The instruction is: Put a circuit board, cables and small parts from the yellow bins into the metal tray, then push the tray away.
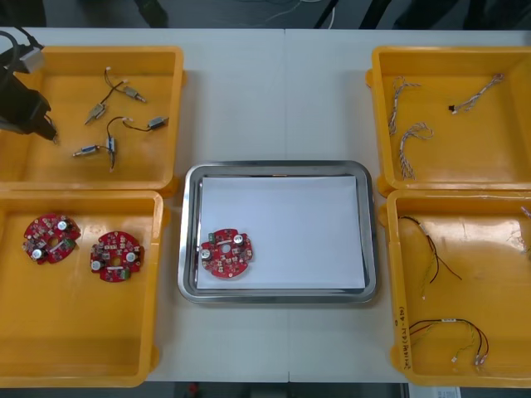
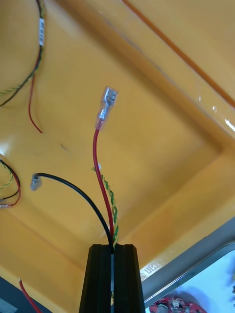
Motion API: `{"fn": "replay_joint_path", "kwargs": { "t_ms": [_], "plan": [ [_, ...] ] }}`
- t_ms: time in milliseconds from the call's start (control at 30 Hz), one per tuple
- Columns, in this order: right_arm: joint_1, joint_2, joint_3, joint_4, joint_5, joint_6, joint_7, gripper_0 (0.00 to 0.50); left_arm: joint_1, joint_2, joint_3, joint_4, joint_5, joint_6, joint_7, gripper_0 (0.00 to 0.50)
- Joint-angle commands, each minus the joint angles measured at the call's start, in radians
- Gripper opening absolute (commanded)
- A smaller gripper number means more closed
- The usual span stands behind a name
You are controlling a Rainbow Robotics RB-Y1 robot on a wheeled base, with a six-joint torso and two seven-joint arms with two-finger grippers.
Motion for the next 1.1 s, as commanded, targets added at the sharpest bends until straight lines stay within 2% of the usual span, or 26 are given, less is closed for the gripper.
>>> {"fn": "replay_joint_path", "kwargs": {
  "t_ms": [33, 233, 567, 700, 1100],
  "plan": [
    [-0.056, -0.045, 0.005, -0.12, -0.012, 0.009, -0.016, 0.0, -0.059, -0.024, -0.003, 0.053, -0.013, -0.063, -0.264, 0.5],
    [-0.144, -0.047, 0.088, -0.237, -0.015, 0.026, -0.039, 0.0, -0.062, -0.056, -0.001, 0.124, -0.016, -0.163, -0.324, 0.5],
    [-0.263, -0.047, 0.247, -0.364, -0.024, 0.029, -0.154, 0.0, -0.063, -0.105, -0.07, 0.171, -0.014, -0.289, -0.338, 0.5],
    [-0.32, -0.053, 0.33, -0.398, -0.013, 0.029, -0.16, 0.0, -0.063, -0.125, -0.072, 0.211, -0.007, -0.336, -0.345, 0.5],
    [-0.625, -0.05, 0.698, -0.435, 0.011, -0.011, -0.177, 0.0, -0.063, -0.13, -0.122, 0.242, 0.012, -0.366, -0.359, 0.5]
  ]
}}
